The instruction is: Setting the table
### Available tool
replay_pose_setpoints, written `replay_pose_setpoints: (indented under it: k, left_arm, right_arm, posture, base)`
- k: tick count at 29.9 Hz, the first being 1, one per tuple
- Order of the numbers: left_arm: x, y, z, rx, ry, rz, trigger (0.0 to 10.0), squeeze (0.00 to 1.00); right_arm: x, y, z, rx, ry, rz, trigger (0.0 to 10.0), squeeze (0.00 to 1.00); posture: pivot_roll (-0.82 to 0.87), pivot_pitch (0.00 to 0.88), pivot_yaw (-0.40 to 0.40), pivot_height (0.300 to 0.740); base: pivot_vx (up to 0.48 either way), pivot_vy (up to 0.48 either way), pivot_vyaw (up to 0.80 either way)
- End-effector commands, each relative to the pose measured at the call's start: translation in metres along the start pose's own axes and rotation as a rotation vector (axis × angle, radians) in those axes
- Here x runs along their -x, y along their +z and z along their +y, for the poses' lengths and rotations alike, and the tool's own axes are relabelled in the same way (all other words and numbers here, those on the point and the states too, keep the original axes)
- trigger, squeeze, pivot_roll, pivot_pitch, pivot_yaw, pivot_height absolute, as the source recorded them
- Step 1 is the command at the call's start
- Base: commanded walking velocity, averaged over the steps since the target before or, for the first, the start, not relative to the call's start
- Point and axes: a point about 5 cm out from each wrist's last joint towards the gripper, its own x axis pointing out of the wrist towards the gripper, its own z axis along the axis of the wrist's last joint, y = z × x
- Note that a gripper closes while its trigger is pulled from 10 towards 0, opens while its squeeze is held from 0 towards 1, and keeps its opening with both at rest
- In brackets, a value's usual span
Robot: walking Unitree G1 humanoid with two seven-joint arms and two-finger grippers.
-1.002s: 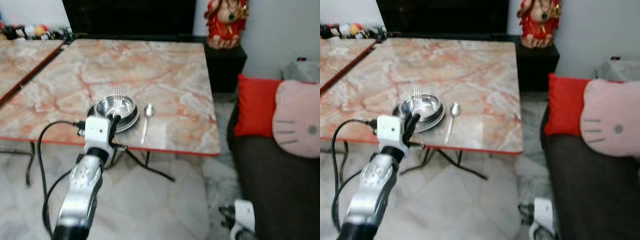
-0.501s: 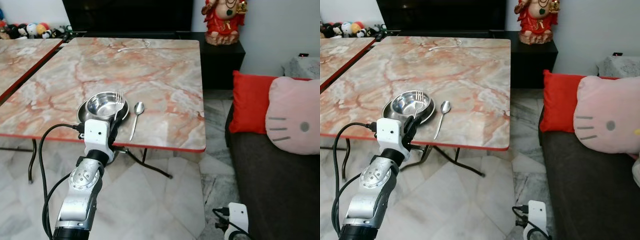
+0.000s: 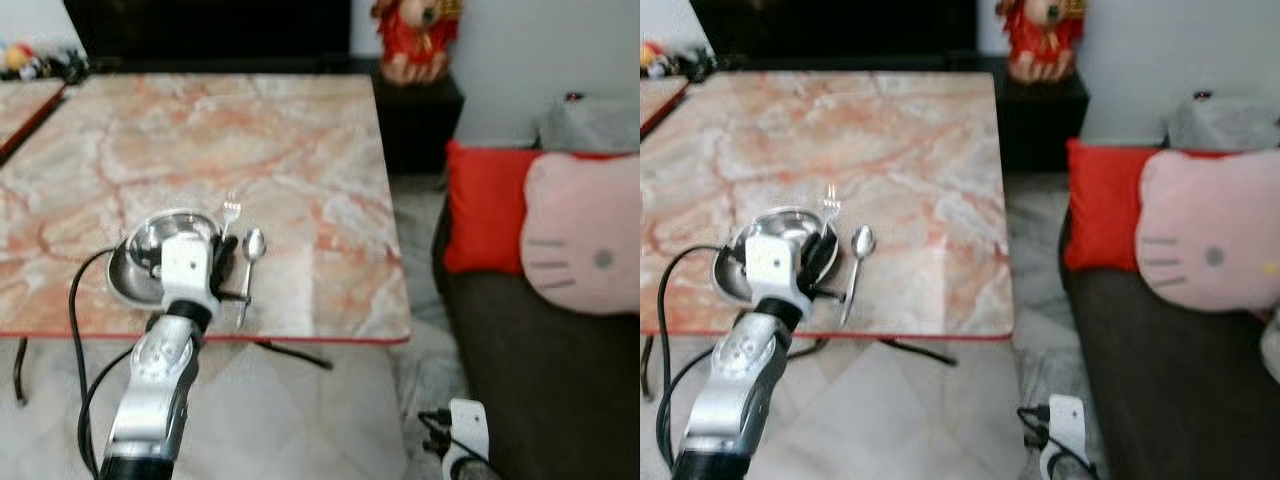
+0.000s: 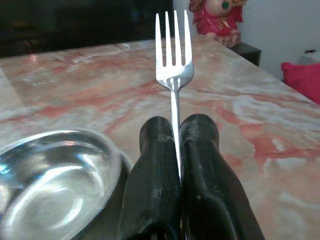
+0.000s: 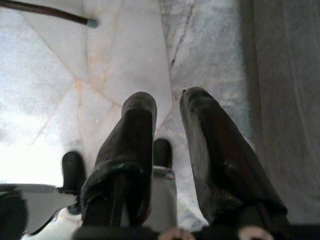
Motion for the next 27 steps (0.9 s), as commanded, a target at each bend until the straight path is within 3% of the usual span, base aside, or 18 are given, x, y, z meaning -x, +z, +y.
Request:
replay_pose_setpoints:
  k: [1,9,12,16,24,27]
  left_arm:
    - [0.002,0.000,-0.010,0.040,-0.063,0.017,10.0,0.00]
    - [-0.004,0.000,-0.030,0.120,-0.171,0.091,10.0,0.00]
    - [-0.016,-0.007,-0.031,0.103,-0.110,0.162,10.0,0.00]
    - [-0.037,-0.011,-0.042,0.169,-0.123,0.250,10.0,0.00]
    - [-0.070,-0.023,-0.046,0.079,-0.054,0.397,10.0,0.00]
    - [-0.078,-0.025,-0.046,0.090,-0.025,0.438,10.0,0.00]
  right_arm:
    - [0.002,-0.009,-0.007,-0.003,-0.015,0.032,10.0,0.00]
    - [0.002,-0.008,-0.007,0.005,-0.011,0.032,10.0,0.00]
    - [0.001,-0.006,-0.007,0.012,-0.007,0.031,10.0,0.00]
    - [0.001,-0.004,-0.007,0.016,-0.006,0.028,10.0,0.00]
    - [0.000,-0.002,-0.008,0.017,-0.008,0.023,10.0,0.00]
    - [0.001,-0.002,-0.008,0.016,-0.010,0.022,10.0,0.00]
  posture:
    - [0.03,0.080,0.003,0.740]
    - [0.04,0.084,-0.004,0.740]
    - [0.04,0.085,-0.009,0.740]
    - [0.03,0.088,-0.013,0.740]
    - [0.01,0.092,-0.011,0.740]
    - [0.00,0.089,-0.008,0.740]
  base:
    - [0.000,0.000,0.00]
    - [0.000,0.000,0.00]
    - [0.000,0.000,0.00]
    - [0.000,0.000,0.00]
    - [0.000,0.000,0.00]
    - [0.000,0.000,0.00]
